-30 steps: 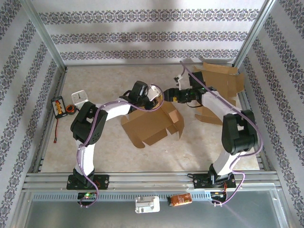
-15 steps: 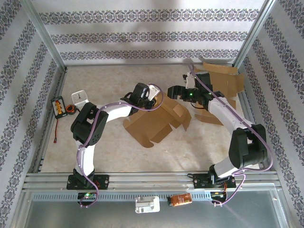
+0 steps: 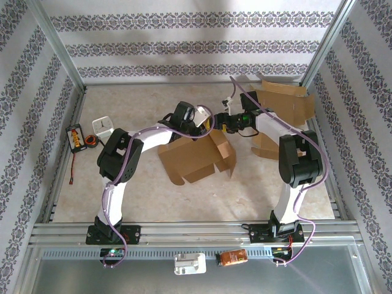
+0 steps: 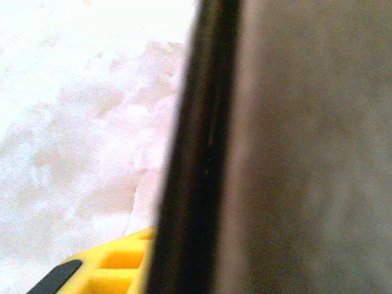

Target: Fold the paper box

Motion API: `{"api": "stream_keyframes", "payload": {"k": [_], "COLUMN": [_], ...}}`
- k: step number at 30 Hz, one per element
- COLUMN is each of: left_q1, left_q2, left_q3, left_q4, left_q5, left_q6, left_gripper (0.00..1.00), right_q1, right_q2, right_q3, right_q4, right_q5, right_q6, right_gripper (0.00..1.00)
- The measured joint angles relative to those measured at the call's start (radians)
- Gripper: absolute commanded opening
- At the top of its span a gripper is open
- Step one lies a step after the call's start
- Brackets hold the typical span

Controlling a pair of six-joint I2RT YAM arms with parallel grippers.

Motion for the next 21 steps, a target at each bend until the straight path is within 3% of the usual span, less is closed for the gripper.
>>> {"api": "stream_keyframes", "payload": {"k": [6,9,12,21], "left_q1": [0.003,0.003,0.003,-0.02], "left_q2": [0.029,0.049,0.062,0.084], "left_q3": [0.042,0.075,0.104,0.151], "left_q4": [0.0,-0.013,-0.043,-0.072], "left_q5": [-0.003,-0.003,-0.004,-0.104], "left_q6": [0.0,0.003,0.012,0.014], "left_gripper": [0.32,0.21,0.01,0.0], "right_q1": [-0.002,-0.009,-0.017,-0.032], "right_q2": [0.013,0.016,0.018,0.016], "right_q3": [0.006,0.008,0.013,0.018], "right_q4": [-0.001,0.003,0.012,0.039], "right_q5": [-0.026,-0.031,-0.034,0.01], "right_q6": [-0.01,-0.01,-0.011,-0.011], "right_gripper": [0.63,0.63,0.64,0.75]}}
